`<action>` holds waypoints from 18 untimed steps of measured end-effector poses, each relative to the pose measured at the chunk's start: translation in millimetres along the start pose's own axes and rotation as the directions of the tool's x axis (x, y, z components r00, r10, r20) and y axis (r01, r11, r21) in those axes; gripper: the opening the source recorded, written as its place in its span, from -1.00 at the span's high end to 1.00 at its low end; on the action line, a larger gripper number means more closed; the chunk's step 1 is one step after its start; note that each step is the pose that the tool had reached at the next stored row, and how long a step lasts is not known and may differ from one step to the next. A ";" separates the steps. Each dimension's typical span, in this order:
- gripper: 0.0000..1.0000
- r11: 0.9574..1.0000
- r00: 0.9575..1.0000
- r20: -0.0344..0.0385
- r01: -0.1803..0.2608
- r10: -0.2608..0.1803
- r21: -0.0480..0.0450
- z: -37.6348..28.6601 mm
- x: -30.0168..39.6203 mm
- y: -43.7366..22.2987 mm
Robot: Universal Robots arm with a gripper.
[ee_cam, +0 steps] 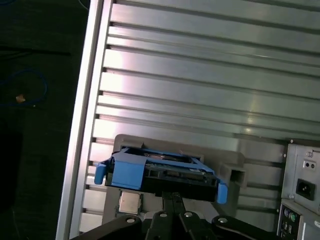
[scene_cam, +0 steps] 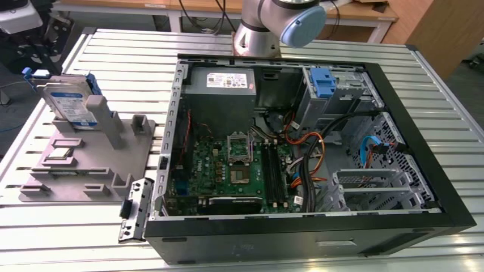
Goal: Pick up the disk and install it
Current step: 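Pick up the disk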
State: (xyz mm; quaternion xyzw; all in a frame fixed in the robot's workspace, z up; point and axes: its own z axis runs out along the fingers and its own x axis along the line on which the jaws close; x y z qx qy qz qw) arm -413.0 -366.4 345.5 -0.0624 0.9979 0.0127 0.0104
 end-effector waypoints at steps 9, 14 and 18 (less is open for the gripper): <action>0.80 0.992 0.992 -0.003 0.128 -0.128 -0.003 0.1 0.0 0.0; 0.80 0.984 0.984 -0.004 0.177 -0.177 -0.004 0.2 0.0 0.0; 0.80 0.984 0.984 -0.004 0.177 -0.177 -0.004 0.2 0.0 0.0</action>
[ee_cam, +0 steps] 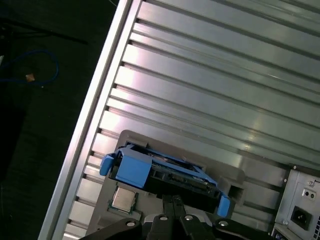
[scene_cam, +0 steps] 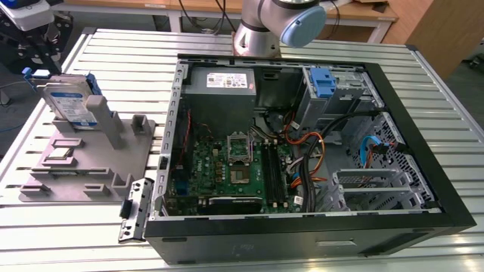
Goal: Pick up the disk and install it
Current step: 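Pick up the disk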
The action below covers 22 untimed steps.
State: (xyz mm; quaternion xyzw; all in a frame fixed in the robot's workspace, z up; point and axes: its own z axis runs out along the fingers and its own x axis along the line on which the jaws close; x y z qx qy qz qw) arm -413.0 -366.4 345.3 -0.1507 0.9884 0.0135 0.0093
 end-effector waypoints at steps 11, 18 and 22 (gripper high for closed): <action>0.80 0.993 0.993 -0.003 0.120 -0.120 -0.003 0.2 0.0 0.0; 0.80 0.971 0.971 -0.005 0.239 -0.239 -0.006 0.4 0.0 0.0; 0.80 0.955 0.955 -0.006 0.297 -0.297 -0.008 0.5 0.0 0.0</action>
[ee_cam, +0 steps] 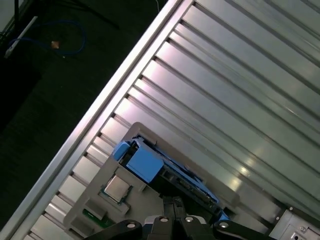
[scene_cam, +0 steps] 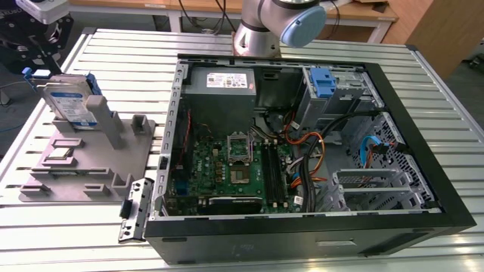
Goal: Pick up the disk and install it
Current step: 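Pick up the disk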
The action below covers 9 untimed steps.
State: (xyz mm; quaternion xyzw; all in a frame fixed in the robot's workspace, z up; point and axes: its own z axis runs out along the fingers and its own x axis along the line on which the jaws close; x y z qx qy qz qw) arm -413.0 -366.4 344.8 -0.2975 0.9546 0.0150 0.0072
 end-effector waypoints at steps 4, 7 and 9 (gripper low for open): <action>0.80 1.000 1.000 0.000 0.005 -0.005 0.000 0.0 0.0 0.0; 0.80 1.000 1.000 0.000 0.005 -0.005 0.000 0.0 0.0 0.0; 0.80 1.000 1.000 0.000 0.012 -0.012 -0.001 0.0 0.0 0.0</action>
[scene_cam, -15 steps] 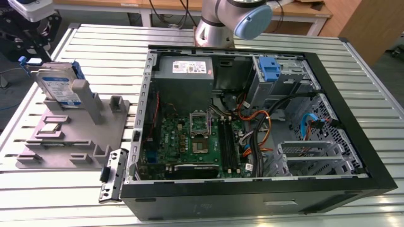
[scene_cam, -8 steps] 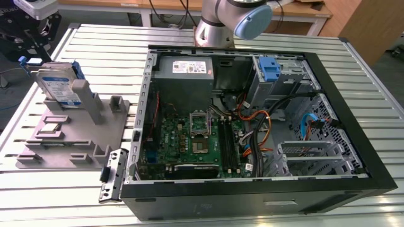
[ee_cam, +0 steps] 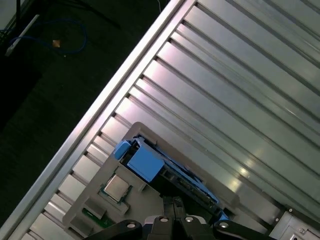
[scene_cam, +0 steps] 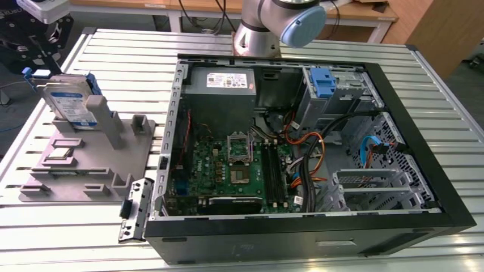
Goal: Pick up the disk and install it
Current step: 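Pick up the disk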
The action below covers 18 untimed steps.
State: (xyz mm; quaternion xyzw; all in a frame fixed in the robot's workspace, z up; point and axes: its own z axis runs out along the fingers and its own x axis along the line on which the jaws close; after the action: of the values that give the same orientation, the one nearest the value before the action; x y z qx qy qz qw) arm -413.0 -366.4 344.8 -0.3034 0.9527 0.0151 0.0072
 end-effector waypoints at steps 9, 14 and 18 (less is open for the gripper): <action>0.80 0.988 0.988 -0.003 0.153 -0.153 -0.004 0.5 0.0 0.0; 0.80 0.971 0.971 -0.005 0.241 -0.241 -0.006 0.9 0.0 0.0; 0.80 0.950 0.950 -0.006 0.311 -0.312 -0.008 1.2 0.0 -0.1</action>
State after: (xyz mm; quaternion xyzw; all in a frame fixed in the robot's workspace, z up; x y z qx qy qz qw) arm -412.9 -366.4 343.6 -0.4500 0.8929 0.0161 0.0047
